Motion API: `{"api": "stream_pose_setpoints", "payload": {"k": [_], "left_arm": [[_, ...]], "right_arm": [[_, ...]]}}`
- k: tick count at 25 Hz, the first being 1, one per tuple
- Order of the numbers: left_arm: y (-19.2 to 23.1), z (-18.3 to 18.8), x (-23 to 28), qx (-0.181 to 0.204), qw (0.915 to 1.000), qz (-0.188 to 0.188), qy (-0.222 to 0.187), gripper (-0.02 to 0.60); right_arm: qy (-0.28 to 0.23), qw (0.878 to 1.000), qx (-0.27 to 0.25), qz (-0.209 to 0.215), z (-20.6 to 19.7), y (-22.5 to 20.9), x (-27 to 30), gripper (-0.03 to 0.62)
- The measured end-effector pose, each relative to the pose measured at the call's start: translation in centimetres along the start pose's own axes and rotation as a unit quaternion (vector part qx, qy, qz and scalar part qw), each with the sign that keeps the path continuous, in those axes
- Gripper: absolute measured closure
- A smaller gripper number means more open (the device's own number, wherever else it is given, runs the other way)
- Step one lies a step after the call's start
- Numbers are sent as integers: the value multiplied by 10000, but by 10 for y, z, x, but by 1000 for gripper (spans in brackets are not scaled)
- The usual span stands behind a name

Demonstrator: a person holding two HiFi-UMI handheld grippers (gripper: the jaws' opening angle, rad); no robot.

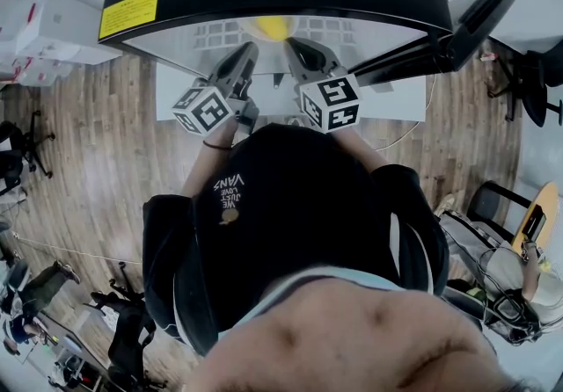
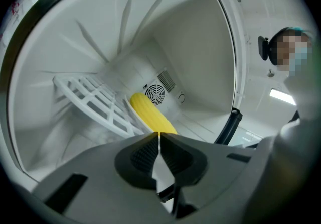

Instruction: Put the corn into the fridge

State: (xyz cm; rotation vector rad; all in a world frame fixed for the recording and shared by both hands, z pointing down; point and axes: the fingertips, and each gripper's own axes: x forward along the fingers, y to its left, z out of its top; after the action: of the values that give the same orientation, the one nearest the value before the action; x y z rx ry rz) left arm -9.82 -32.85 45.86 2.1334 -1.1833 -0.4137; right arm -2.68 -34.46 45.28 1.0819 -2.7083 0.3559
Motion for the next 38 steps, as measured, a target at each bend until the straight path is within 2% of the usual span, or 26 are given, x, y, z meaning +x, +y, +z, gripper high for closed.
{"api": "stream_pose_setpoints", "payload": {"k": [10, 28, 38], "left_arm": [[3, 2, -2, 28, 10000, -3, 26, 557], [-6, 4, -7, 175, 9993, -224, 231, 555], [-16, 7, -13, 617, 9966, -391, 369, 556]], "right_arm": [[11, 10000, 4, -42, 0, 0, 2, 577], [-45, 9996, 52, -265, 2, 6, -3, 577], [-110, 9990, 117, -419, 0, 10, -13, 577]]}}
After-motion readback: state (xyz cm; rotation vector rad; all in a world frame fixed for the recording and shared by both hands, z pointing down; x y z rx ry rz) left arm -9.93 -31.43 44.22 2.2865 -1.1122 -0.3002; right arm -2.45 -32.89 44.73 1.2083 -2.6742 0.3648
